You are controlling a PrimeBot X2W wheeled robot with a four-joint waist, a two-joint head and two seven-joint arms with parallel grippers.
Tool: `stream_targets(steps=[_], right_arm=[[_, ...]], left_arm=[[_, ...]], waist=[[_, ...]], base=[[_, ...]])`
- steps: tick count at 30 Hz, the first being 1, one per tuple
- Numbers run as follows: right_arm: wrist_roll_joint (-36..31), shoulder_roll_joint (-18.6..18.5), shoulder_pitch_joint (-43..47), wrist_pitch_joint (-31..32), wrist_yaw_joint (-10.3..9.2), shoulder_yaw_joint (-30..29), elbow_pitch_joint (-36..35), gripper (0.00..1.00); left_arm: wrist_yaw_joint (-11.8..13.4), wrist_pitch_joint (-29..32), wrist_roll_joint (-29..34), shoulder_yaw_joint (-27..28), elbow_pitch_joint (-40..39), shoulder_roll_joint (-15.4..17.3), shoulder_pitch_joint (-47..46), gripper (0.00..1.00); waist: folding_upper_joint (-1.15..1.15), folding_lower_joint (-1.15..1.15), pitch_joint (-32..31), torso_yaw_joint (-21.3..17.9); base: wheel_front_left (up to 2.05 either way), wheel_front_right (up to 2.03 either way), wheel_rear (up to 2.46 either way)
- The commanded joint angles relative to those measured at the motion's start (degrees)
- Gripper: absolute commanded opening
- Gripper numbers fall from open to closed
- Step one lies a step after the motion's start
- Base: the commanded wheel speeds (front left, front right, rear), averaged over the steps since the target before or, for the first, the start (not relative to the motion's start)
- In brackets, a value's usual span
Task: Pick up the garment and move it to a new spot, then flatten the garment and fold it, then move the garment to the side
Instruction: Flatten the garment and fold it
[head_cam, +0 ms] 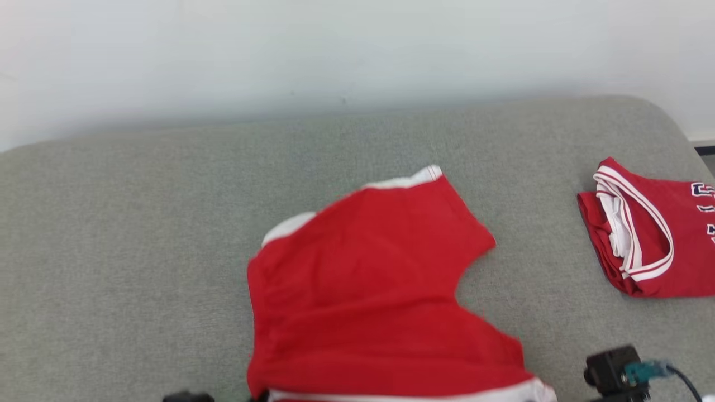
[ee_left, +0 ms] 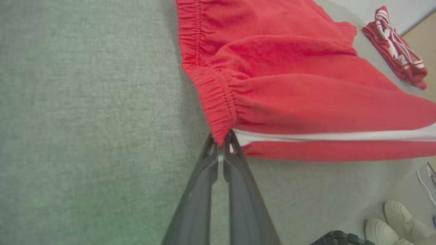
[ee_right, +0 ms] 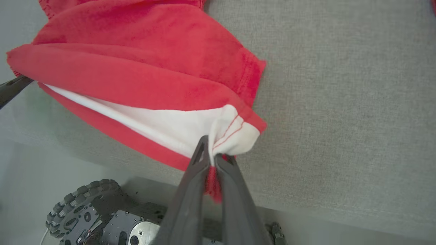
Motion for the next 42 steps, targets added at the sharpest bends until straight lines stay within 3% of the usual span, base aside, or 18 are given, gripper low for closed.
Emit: stream_targets(steps=[1,8,14,21,25,36,42], right_arm=[[-0.4,0.3,1.7,1.4,-0.15,-0.7,-1.0,0.0],[-1.0,0.9,2.0,1.5,-0.15,-3.0,-5.6,0.0],[0.4,-3.2,-5.7,-1.4,-0.15,-0.7,-3.2,0.0],[1.5,-9.0,-19.2,-4.0,-0.15,4.2,5.3,0.0],[2.3,-10.2,-27.6,-6.9,-0.15,7.3,11.5,0.0],[2.1,-10.0,-44.6,-14.4,-0.15,12.8,28.5,0.0],[-0.1,-8.0,-52.0,-19.6,-0.15,14.1,38.3,0.0]], left_arm=[[0.2,0.9,-0.3,-0.4,-0.8,0.6,1.8,0.0],[0.9,1.5,-1.6,0.1,-5.9,2.4,4.2,0.0],[0.4,1.6,-2.9,1.1,-7.7,0.7,0.8,0.0],[0.3,2.9,-2.9,1.6,-6.2,-1.8,-5.4,0.0],[0.4,3.2,-2.7,2.1,-4.3,-3.4,-9.7,0.0],[2.8,3.9,-0.8,2.7,2.5,-8.0,-20.9,0.0],[4.3,2.6,0.0,3.5,5.8,-10.1,-24.7,0.0]], waist=[[0.01,0.01,-0.9,0.6],[0.01,0.01,-1.9,1.2],[0.01,0.01,-1.5,2.3],[0.01,0.01,0.8,4.0],[0.01,0.01,2.6,5.0],[0.01,0.01,8.4,7.9],[0.01,0.01,11.1,8.9]], base=[[0.0,0.0,0.0],[0.0,0.0,0.0],[0.0,0.0,0.0],[0.0,0.0,0.0],[0.0,0.0,0.0],[0.0,0.0,0.0],[0.0,0.0,0.0]])
